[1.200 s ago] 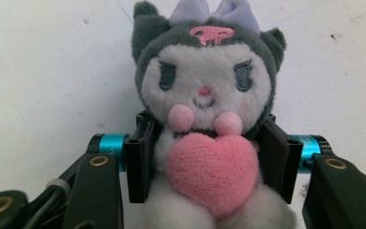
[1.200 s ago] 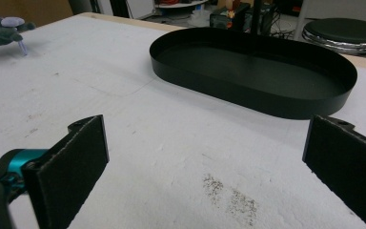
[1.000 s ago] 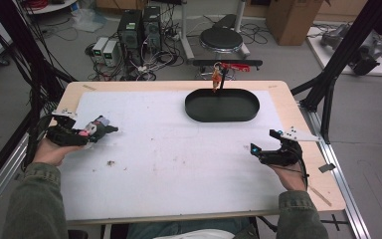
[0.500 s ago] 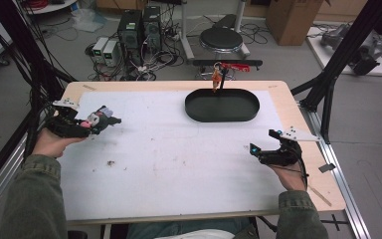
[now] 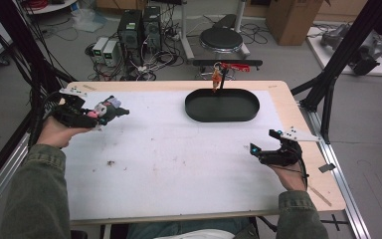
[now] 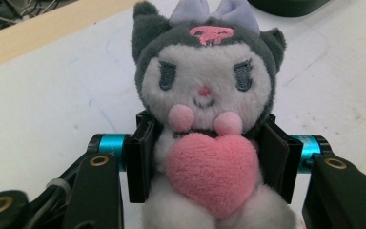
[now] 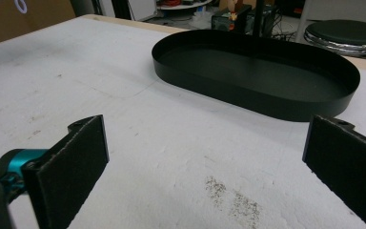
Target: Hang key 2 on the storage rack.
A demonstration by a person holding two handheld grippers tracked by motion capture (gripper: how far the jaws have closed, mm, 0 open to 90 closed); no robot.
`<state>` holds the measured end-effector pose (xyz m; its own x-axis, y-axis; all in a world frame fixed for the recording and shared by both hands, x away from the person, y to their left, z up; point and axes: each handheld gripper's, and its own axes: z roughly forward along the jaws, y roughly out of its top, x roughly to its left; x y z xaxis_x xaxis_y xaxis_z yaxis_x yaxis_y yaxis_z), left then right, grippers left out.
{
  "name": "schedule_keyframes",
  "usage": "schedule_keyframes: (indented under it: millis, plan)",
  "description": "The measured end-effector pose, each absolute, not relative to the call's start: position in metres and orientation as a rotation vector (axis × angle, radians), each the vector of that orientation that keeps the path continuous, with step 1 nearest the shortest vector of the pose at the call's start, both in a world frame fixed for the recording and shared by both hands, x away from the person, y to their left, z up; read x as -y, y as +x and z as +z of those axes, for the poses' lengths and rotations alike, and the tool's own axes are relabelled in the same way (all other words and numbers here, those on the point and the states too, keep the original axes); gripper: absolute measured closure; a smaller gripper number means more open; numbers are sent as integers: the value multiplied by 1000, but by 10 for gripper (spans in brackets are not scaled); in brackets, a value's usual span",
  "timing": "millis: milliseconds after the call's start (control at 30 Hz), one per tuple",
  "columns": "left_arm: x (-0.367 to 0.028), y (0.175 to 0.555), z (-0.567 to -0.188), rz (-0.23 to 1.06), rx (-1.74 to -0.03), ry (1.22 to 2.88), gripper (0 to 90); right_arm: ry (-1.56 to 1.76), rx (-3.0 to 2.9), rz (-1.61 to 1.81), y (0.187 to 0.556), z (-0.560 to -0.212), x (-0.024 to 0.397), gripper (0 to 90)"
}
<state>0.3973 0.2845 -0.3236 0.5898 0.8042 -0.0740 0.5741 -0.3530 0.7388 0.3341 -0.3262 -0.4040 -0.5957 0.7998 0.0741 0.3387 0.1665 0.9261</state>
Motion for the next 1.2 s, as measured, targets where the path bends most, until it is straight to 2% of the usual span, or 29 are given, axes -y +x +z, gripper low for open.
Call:
schedule_keyframes:
  millis: [400, 1200]
  plan:
    - [-245, 410, -304, 420, -1005, 2095, 470, 1080, -2011, 1422, 333, -404, 327, 5]
    - [-175, 439, -278, 370, -867, 2147, 470, 1084, -2008, 1433, 333, -405, 329, 5]
